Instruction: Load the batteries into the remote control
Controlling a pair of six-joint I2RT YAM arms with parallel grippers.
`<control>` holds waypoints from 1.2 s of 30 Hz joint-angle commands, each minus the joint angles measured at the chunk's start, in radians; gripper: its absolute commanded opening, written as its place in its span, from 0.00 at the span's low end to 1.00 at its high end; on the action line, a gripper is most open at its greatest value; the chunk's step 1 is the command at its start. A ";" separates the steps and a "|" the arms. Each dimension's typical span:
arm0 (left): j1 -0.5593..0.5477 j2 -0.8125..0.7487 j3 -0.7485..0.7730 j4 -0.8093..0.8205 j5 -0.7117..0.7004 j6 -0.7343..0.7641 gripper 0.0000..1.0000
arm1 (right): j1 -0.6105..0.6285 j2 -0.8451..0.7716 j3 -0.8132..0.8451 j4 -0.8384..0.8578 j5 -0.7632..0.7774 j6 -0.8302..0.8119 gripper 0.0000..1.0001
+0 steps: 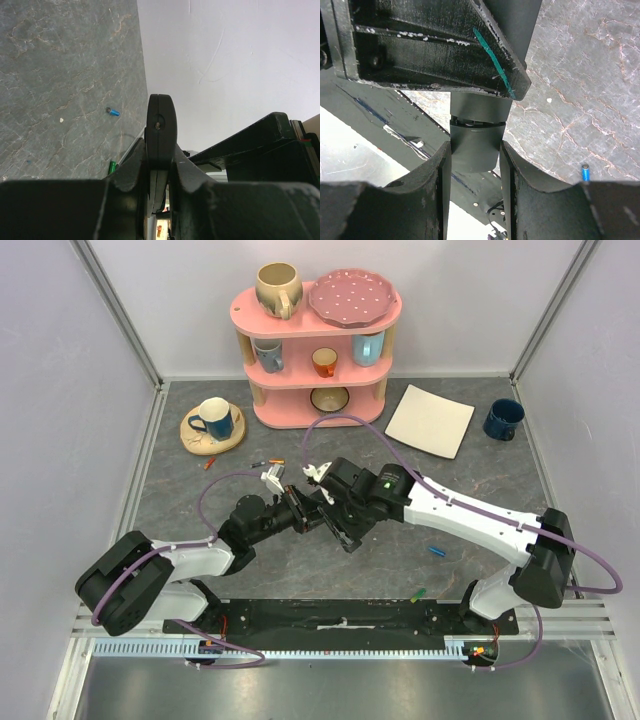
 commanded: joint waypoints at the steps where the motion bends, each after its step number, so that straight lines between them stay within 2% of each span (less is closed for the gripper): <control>1: -0.057 -0.044 0.071 0.270 0.123 -0.105 0.02 | -0.036 0.037 0.018 0.100 0.078 -0.032 0.40; 14: -0.077 -0.023 0.077 0.293 0.113 -0.104 0.02 | -0.059 0.040 0.017 0.129 0.030 -0.048 0.40; 24: -0.070 -0.049 0.103 0.141 0.087 -0.049 0.02 | -0.056 -0.036 -0.028 0.063 0.024 -0.084 0.40; 36: -0.065 -0.043 0.100 0.034 0.064 0.024 0.02 | -0.056 -0.078 0.017 0.011 -0.017 -0.104 0.40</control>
